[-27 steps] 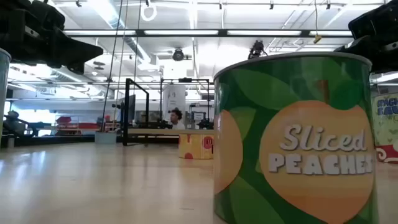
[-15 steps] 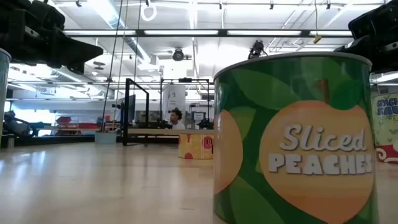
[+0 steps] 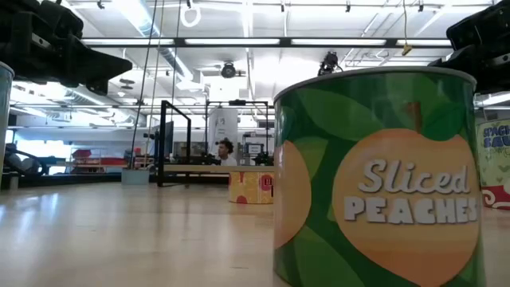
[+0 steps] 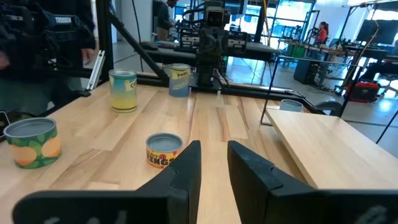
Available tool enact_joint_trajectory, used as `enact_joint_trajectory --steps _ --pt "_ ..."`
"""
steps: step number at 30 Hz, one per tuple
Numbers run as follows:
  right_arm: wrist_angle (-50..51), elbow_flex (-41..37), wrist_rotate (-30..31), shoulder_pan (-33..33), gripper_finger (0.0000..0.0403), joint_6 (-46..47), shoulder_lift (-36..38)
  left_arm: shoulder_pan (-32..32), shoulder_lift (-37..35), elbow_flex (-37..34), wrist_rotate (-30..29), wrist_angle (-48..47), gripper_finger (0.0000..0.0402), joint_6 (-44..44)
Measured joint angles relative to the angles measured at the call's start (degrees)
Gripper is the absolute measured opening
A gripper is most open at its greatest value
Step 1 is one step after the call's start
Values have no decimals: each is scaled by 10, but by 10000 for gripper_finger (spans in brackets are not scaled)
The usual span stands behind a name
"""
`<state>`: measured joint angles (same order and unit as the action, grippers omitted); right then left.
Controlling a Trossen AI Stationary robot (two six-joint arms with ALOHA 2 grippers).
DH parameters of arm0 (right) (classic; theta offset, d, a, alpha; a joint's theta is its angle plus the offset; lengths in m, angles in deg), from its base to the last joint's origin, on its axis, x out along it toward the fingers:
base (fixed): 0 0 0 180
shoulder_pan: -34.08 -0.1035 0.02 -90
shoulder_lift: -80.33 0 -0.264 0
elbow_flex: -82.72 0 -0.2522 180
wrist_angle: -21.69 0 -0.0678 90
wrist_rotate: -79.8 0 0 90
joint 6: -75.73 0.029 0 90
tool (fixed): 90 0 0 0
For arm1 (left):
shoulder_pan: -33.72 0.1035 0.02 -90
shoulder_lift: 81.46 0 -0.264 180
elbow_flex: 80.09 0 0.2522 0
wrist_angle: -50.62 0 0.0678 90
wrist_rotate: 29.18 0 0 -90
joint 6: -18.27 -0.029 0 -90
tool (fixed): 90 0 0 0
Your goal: Pick and place cans onto a shelf
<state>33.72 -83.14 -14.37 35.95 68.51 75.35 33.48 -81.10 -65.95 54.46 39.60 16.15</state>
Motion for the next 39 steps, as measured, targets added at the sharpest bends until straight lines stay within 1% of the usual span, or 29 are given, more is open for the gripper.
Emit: enact_joint_trajectory --steps 17,18,21,23,26,28,30,31,32,35,38,39 --pt "0 0 0 0 87 0 0 0 0 0 -1 0 29 -6" --pt "0 0 0 0 87 0 0 2 1 0 -11 5 29 -54" --pt "0 0 0 0 87 0 0 11 8 0 -61 12 29 -279" --pt "0 0 0 0 87 0 0 14 7 0 -71 16 29 -388" --pt "0 0 0 0 87 0 0 18 8 0 -72 17 29 -495" --pt "0 0 0 0 87 0 0 17 8 0 -70 30 29 -534" --pt "-1 0 0 0 87 0 0 17 7 0 -63 50 29 -535" --pt "-1 0 0 0 87 0 0 17 7 0 -54 59 29 -523" --pt "-1 0 0 0 87 0 0 17 7 0 -38 67 29 -501" --pt "-1 0 0 0 87 0 0 17 7 0 21 68 29 -383" --pt "-1 0 0 0 87 0 0 17 12 0 28 63 29 -341" --pt "-1 0 0 0 87 0 0 17 13 0 28 63 30 -309"
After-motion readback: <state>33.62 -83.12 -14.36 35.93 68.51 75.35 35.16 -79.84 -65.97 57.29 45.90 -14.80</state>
